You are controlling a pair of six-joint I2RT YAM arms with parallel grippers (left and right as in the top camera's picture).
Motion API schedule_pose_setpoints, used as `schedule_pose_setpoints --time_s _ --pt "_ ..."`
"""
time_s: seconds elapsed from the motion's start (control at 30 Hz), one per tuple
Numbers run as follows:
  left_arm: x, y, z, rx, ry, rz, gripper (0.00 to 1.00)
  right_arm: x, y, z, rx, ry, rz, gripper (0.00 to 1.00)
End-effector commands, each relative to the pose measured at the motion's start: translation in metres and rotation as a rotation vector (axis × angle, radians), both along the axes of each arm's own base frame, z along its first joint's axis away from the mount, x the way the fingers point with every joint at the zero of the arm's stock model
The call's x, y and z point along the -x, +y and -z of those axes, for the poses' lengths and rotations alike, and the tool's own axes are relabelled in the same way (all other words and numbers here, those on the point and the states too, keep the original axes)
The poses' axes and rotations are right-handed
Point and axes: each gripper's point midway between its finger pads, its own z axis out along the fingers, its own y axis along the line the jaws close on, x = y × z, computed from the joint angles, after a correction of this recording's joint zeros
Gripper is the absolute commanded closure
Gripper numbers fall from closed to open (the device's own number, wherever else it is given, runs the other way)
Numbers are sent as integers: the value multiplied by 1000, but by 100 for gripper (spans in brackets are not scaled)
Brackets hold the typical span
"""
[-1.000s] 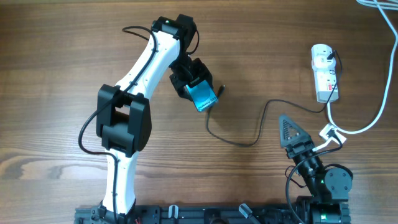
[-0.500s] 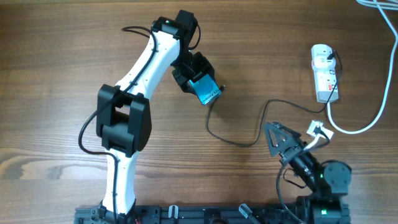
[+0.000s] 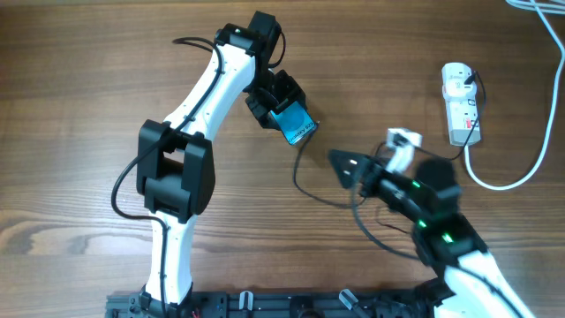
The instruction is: Plug charger to phone and switch on socket
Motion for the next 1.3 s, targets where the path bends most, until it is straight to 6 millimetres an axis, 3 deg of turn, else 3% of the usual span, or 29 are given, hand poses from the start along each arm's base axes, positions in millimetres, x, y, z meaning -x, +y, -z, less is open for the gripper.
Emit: schedule_pose_setpoints --time_s 0.0,0.27,0.47,1.0,1.13,1.27 --pt "-9 0 -8 12 -16 -41 96 -30 19 5 130 -9 54 0" --pt "-12 3 -9 13 -19 -53 96 -60 53 42 190 122 60 0" --pt "-14 5 -9 14 -21 -59 96 -74 62 57 213 157 67 2" --pt "-15 5 -9 15 -23 -59 96 -95 67 73 85 235 194 38" --pt "-15 5 -9 14 -18 -69 96 -99 69 71 66 220 199 43" --pt "-15 5 -9 13 -13 -79 96 -103 70 66 54 197 207 55"
